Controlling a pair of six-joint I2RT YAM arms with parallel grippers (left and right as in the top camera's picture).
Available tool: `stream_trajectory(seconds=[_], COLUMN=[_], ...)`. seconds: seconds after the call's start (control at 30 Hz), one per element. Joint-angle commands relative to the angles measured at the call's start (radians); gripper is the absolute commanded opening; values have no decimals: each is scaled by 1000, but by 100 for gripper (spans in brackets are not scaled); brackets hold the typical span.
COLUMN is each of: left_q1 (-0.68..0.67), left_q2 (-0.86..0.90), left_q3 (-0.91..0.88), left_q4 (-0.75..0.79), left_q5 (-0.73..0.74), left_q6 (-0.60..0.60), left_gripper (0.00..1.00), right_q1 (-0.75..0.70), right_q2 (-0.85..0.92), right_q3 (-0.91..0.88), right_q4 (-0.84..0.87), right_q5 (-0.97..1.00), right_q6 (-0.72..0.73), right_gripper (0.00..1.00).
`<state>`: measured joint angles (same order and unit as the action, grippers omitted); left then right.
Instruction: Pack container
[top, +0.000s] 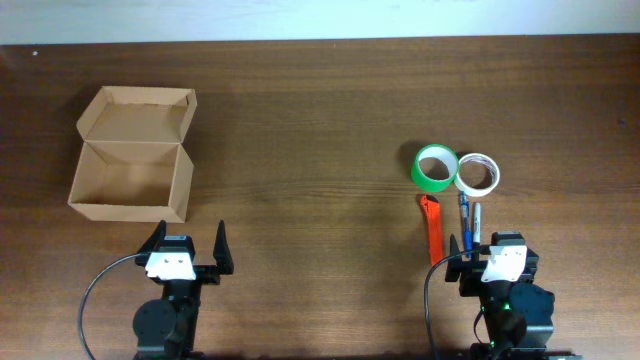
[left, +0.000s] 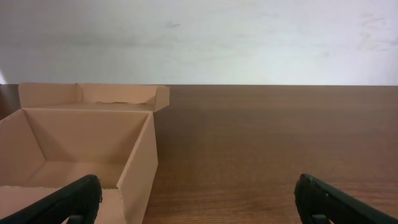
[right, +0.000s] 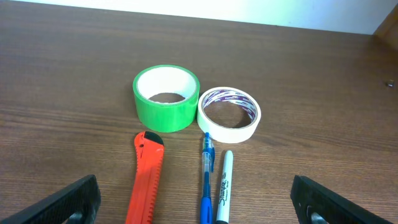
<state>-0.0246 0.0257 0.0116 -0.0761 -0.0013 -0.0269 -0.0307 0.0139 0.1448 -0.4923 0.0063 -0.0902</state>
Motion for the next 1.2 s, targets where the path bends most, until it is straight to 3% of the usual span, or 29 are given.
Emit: stream_trajectory(seconds=[0.0, 0.53, 0.63, 0.8, 0.93, 1.17], left_q1=[6, 7, 7, 7, 8, 8], left_q2=[-8, -8, -8, -2, 31, 242], left_q3=[-2, -2, -2, -2, 33, 266], left_q4=[-7, 30, 113, 50, 37, -101], left_q5=[-6, -21, -21, -21, 5, 5], left_q6=[-10, -11, -106, -170, -193, -129], left_gripper=[100, 100, 100, 100, 100, 100], right_q1=[6, 6, 6, 6, 6, 3], right_q2=[-11, -11, -11, -11, -10, 61], right_q3=[-8, -8, -8, -8, 0, 152], right_q4=[3, 6, 6, 6, 18, -75], right_q5=[-2, 0, 5, 5, -99, -129], right_q6=[-7, -7, -7, -6, 90, 135], right_gripper=[99, 99, 99, 99, 99, 99])
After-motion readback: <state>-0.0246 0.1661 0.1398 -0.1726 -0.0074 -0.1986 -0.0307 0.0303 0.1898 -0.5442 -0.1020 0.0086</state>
